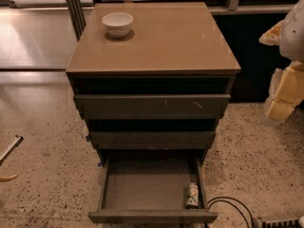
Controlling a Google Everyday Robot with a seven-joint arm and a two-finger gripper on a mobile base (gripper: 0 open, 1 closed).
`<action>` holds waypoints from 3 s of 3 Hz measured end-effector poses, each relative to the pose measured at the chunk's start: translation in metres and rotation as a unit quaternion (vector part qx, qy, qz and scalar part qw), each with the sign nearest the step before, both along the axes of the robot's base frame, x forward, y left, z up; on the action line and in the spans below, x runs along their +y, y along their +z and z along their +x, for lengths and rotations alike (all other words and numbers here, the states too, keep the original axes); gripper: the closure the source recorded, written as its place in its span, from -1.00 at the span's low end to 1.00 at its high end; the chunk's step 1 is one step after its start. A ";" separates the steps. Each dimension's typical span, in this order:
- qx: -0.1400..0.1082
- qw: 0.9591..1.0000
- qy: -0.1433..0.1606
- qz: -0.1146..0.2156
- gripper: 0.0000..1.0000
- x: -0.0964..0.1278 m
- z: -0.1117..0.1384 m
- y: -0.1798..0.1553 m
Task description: Pick 7up can from bottom drawer and place on counter
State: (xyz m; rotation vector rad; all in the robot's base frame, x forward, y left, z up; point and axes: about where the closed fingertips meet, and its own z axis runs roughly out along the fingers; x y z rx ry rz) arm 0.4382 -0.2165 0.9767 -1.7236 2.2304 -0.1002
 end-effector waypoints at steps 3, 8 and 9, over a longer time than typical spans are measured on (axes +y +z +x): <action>0.131 0.986 -0.102 0.027 -1.00 0.009 0.003 -0.050; 0.242 0.822 -0.515 0.013 -1.00 0.013 -0.063 -0.178; 0.244 0.770 -0.589 0.036 -1.00 0.027 -0.094 -0.214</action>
Offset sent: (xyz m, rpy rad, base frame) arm 0.0091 0.0011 -0.0427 0.0972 0.3359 -0.2745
